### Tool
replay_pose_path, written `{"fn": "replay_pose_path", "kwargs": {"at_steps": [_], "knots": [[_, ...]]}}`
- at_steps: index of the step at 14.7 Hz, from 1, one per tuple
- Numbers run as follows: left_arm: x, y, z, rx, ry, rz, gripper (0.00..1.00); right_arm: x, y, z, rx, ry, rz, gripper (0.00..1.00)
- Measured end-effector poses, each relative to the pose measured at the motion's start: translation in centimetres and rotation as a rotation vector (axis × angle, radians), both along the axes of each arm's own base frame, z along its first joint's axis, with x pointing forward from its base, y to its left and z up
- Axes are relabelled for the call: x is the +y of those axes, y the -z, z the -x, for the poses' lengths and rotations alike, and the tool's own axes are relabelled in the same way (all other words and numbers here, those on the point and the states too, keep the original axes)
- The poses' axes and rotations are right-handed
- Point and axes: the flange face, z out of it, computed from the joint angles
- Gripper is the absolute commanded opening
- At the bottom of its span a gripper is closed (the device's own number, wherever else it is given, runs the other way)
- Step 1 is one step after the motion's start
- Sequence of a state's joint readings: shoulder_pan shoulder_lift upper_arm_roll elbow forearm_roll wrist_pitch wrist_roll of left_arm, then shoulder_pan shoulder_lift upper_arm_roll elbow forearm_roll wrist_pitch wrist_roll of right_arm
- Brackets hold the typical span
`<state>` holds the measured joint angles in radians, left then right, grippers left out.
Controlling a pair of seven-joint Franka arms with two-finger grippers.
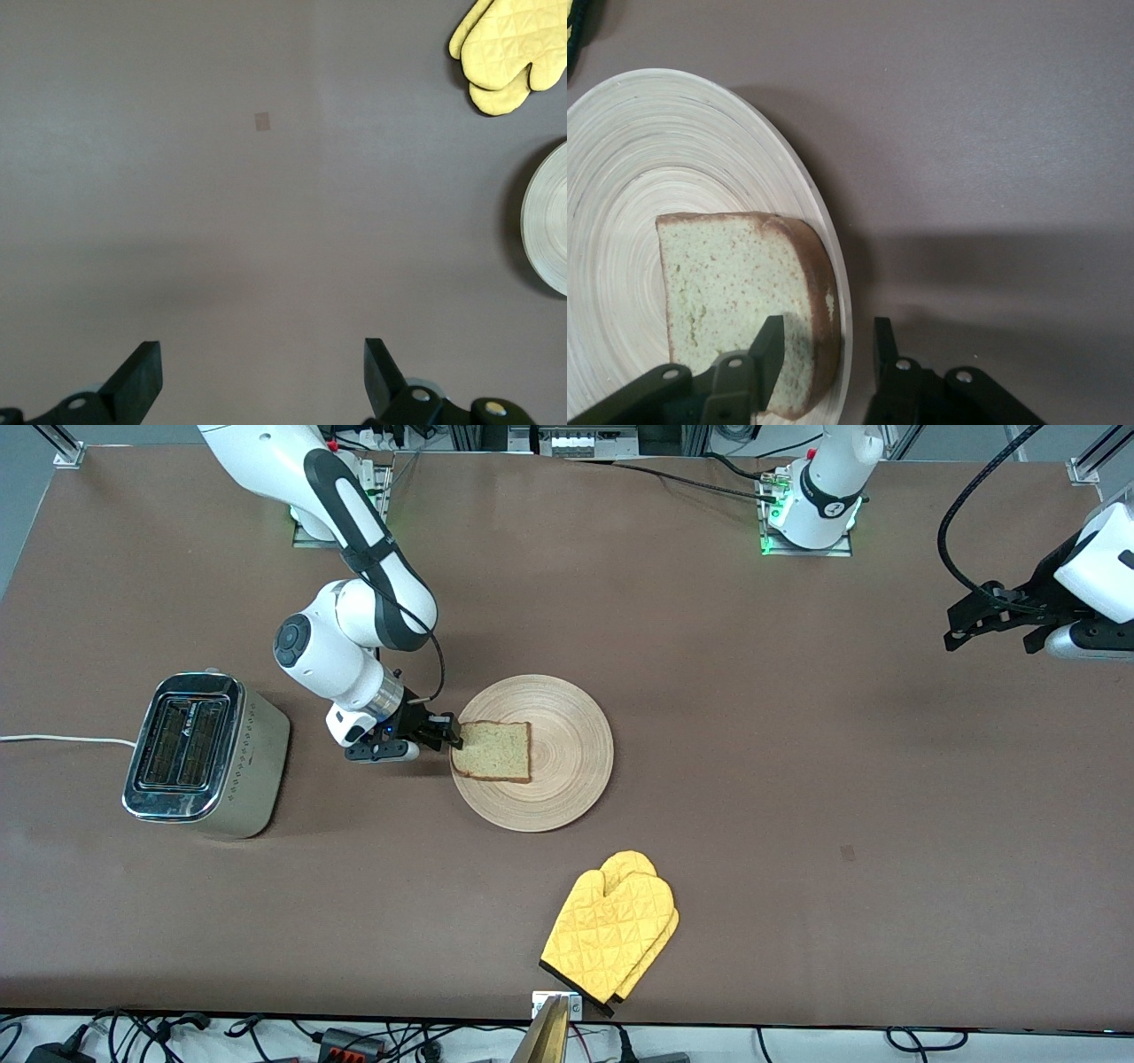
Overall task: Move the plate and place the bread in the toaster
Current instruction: 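Close the right gripper on the bread slice, then lift the bread slice with the right gripper over the toaster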
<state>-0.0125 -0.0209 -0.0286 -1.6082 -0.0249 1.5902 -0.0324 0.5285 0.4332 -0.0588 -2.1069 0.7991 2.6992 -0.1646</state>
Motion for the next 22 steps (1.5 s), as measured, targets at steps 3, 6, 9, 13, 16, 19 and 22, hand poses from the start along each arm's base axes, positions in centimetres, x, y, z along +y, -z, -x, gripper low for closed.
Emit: {"fn": "replay_pose_path", "kwargs": {"at_steps": [3,6,9,13,16,19,22], "knots": [[0.00,0.00,0.00,0.000,0.000,0.000,1.00,-0.02,0.27,0.05,0.003,-0.002,0.002,0.28],[0.00,0.00,0.00,0.000,0.000,0.000,1.00,0.01,0.26,0.04,0.003,-0.002,0.002,0.28],[0.00,0.00,0.00,0.000,0.000,0.000,1.00,0.10,0.22,0.04,0.002,-0.003,0.001,0.17],[0.00,0.00,0.00,0.000,0.000,0.000,1.00,0.23,0.19,0.07,0.002,-0.005,0.001,0.00],[0.00,0.00,0.00,0.000,0.000,0.000,1.00,0.28,0.19,0.09,0.002,-0.006,0.000,0.00],[0.00,0.00,0.00,0.000,0.000,0.000,1.00,0.29,0.17,0.07,0.002,-0.006,0.000,0.00],[0.00,0.00,0.00,0.000,0.000,0.000,1.00,0.31,-0.04,-0.09,-0.003,-0.005,-0.002,0.00]]}}
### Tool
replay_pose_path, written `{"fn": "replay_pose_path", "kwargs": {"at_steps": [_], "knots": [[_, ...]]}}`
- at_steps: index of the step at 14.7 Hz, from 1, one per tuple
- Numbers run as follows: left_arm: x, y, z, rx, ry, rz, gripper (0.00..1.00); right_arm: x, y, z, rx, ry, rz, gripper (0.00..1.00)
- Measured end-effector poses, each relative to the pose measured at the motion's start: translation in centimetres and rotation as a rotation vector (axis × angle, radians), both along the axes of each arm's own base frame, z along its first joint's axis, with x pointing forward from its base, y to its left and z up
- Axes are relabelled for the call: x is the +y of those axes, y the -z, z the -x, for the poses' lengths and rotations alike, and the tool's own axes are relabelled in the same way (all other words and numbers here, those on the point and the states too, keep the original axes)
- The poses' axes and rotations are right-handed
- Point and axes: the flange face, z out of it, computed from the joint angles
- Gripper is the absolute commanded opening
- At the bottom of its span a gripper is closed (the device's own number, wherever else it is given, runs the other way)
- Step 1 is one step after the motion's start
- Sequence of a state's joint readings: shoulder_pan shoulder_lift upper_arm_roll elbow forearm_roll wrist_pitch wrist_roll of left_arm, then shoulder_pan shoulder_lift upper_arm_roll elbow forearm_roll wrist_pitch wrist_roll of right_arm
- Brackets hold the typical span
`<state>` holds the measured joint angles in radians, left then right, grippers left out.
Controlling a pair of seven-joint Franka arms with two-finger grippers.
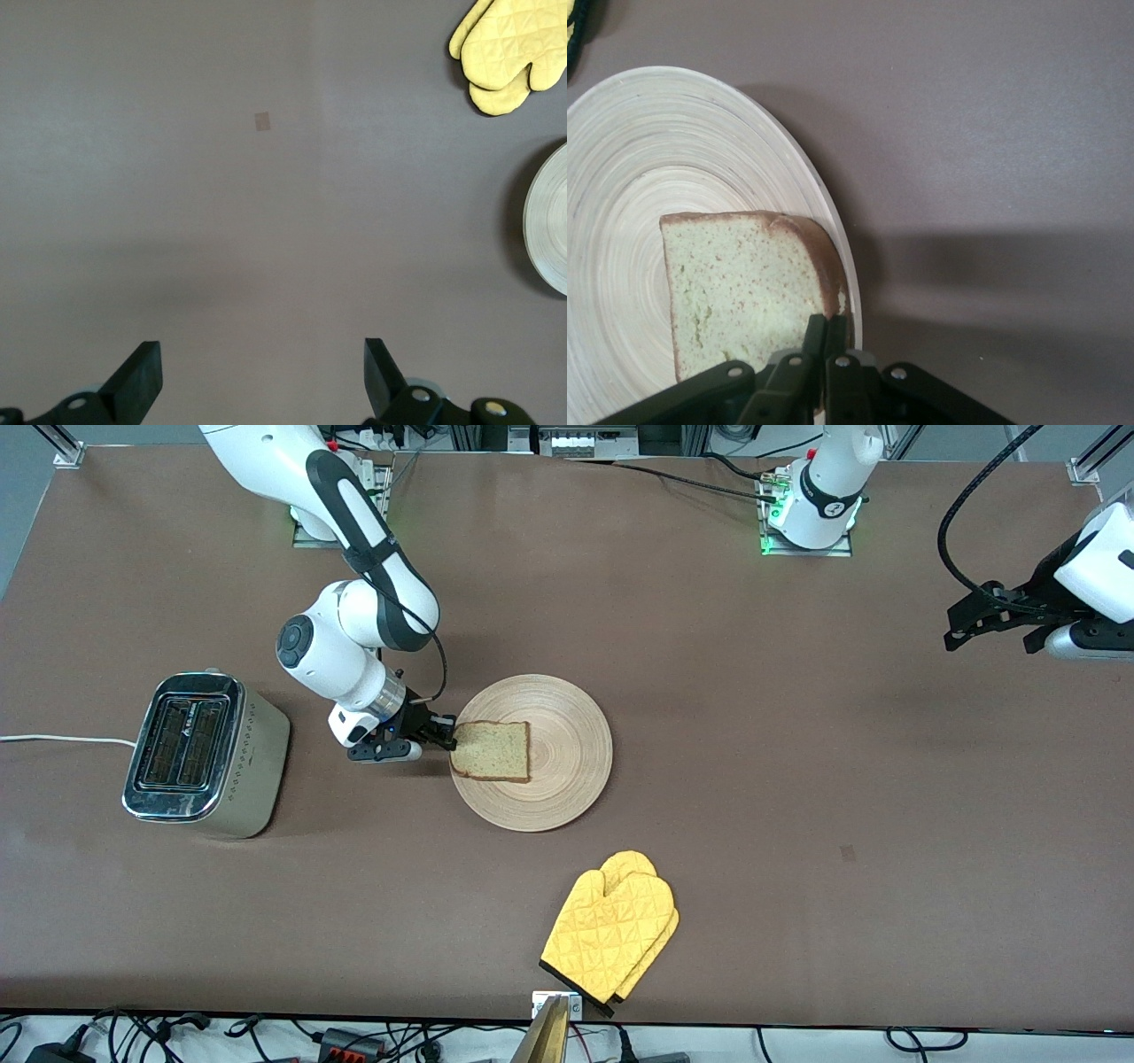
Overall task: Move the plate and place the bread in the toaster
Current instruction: 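Lift the bread slice with the right gripper over the toaster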
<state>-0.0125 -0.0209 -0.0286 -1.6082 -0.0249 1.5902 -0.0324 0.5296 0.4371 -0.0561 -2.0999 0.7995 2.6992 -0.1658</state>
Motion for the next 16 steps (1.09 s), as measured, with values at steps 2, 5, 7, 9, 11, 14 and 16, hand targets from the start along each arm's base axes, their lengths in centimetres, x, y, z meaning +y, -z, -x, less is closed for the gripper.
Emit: {"fn": "replay_pose_path", "kwargs": {"at_steps": [2,5,7,9,11,14,16], "knots": [[0.0,0.0,0.0,0.000,0.000,0.000,1.00,0.1,-0.2,-0.2,-0.004,0.005,-0.003,0.00],[0.0,0.0,0.0,0.000,0.000,0.000,1.00,0.3,-1.0,-0.7,-0.004,0.004,-0.017,0.00],[0.0,0.0,0.0,0.000,0.000,0.000,1.00,0.1,-2.0,-1.3,0.018,0.005,-0.036,0.00],[0.0,0.0,0.0,0.000,0.000,0.000,1.00,-1.1,-3.8,-2.3,0.057,-0.006,-0.057,0.00],[0.0,0.0,0.0,0.000,0.000,0.000,1.00,-3.2,-6.8,-3.5,0.099,-0.055,-0.029,0.00],[0.0,0.0,0.0,0.000,0.000,0.000,1.00,-7.5,-14.5,-5.9,0.188,-0.138,0.047,0.00],[0.0,0.0,0.0,0.000,0.000,0.000,1.00,-10.7,-19.3,-6.9,0.233,-0.175,0.107,0.00]]}}
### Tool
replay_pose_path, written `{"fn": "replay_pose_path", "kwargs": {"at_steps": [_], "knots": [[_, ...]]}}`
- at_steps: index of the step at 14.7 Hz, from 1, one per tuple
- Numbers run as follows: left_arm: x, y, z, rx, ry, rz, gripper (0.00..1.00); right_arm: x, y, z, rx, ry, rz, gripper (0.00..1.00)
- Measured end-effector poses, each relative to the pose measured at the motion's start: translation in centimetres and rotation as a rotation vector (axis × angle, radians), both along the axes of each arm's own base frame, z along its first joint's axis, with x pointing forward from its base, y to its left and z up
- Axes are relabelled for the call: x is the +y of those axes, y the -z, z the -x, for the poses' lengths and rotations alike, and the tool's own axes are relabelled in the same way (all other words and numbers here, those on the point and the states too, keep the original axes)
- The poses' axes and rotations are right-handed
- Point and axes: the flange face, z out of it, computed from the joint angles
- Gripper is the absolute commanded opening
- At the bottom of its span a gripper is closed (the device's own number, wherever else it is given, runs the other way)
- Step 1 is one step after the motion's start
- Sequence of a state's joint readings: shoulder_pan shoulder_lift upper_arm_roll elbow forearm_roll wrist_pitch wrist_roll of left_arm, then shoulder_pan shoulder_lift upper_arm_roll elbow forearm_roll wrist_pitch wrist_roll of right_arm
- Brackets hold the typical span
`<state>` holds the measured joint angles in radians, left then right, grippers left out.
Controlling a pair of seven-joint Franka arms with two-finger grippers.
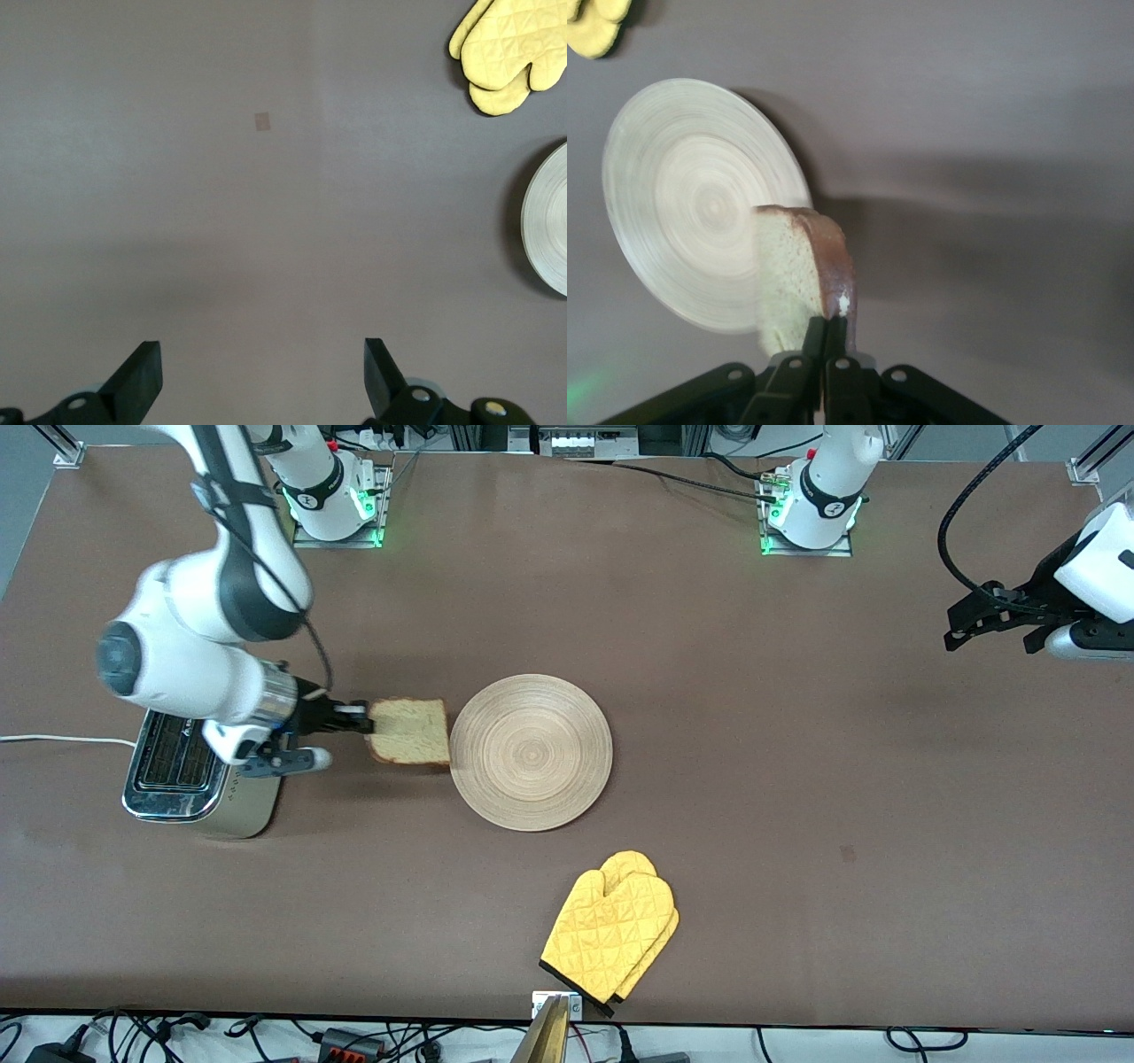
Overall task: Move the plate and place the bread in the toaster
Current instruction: 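Lift the bread slice with the right gripper over the toaster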
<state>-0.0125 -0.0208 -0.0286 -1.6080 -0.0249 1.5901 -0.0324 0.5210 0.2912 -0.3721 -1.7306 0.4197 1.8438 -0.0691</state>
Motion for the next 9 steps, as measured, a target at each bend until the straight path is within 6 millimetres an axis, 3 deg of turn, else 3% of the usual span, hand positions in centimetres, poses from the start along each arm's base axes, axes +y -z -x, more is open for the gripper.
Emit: {"fn": "replay_pose_path", "kwargs": {"at_steps": [3,5,7,9], "knots": [[0.0,0.0,0.0,0.000,0.000,0.000,1.00,-2.9,-5.9,-0.3,0.049,-0.095,0.196,0.00],[0.0,0.0,0.0,0.000,0.000,0.000,1.00,-4.5,-8.8,-0.4,0.059,-0.136,0.338,0.00],[0.0,0.0,0.0,0.000,0.000,0.000,1.00,-6.1,-10.0,-0.8,0.057,-0.195,0.478,0.00],[0.0,0.0,0.0,0.000,0.000,0.000,1.00,-7.6,-9.9,-1.6,0.062,-0.240,0.638,0.00]]}}
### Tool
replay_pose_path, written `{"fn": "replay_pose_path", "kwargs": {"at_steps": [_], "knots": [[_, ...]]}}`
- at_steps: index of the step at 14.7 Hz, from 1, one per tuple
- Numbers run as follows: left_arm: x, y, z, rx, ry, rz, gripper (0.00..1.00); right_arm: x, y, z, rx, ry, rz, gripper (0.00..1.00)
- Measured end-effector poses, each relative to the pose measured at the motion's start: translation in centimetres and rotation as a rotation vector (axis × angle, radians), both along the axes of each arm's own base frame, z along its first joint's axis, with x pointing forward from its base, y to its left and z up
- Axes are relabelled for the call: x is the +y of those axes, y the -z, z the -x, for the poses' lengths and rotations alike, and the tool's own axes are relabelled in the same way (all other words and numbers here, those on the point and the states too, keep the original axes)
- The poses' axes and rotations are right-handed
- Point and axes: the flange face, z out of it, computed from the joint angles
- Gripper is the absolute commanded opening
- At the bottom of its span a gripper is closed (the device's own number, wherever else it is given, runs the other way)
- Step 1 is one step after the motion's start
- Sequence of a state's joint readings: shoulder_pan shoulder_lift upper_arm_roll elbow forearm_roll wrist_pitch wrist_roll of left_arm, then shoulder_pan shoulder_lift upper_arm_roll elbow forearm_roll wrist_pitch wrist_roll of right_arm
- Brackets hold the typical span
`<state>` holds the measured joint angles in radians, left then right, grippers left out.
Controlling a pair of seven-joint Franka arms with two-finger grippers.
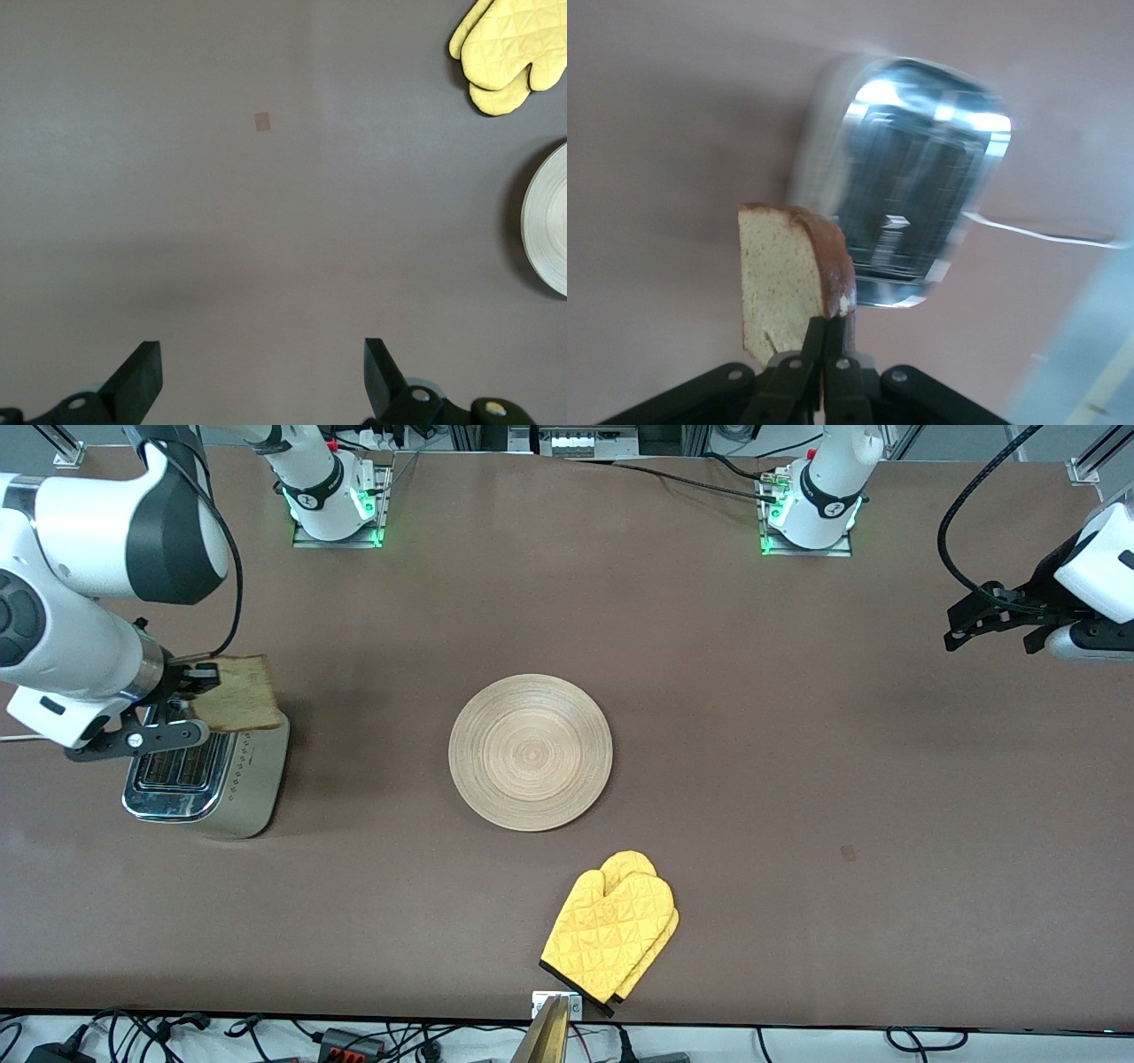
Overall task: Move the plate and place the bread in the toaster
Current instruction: 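Lift the bread slice with the right gripper over the toaster, then lower the bread slice into the toaster slot with the right gripper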
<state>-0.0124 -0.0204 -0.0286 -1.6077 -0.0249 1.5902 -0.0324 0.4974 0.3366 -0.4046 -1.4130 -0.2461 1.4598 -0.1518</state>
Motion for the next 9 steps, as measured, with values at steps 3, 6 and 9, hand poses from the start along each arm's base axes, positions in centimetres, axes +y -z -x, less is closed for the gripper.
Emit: {"fn": "replay_pose_path", "kwargs": {"at_steps": [3,6,9], "knots": [[0.0,0.0,0.0,0.000,0.000,0.000,1.00,-1.8,1.8,-1.8,0.024,-0.065,0.179,0.00],[0.0,0.0,0.0,0.000,0.000,0.000,1.00,-3.3,2.8,-3.4,0.044,-0.097,0.211,0.00],[0.0,0.0,0.0,0.000,0.000,0.000,1.00,-3.8,3.6,-4.0,0.064,-0.109,0.216,0.00]]}}
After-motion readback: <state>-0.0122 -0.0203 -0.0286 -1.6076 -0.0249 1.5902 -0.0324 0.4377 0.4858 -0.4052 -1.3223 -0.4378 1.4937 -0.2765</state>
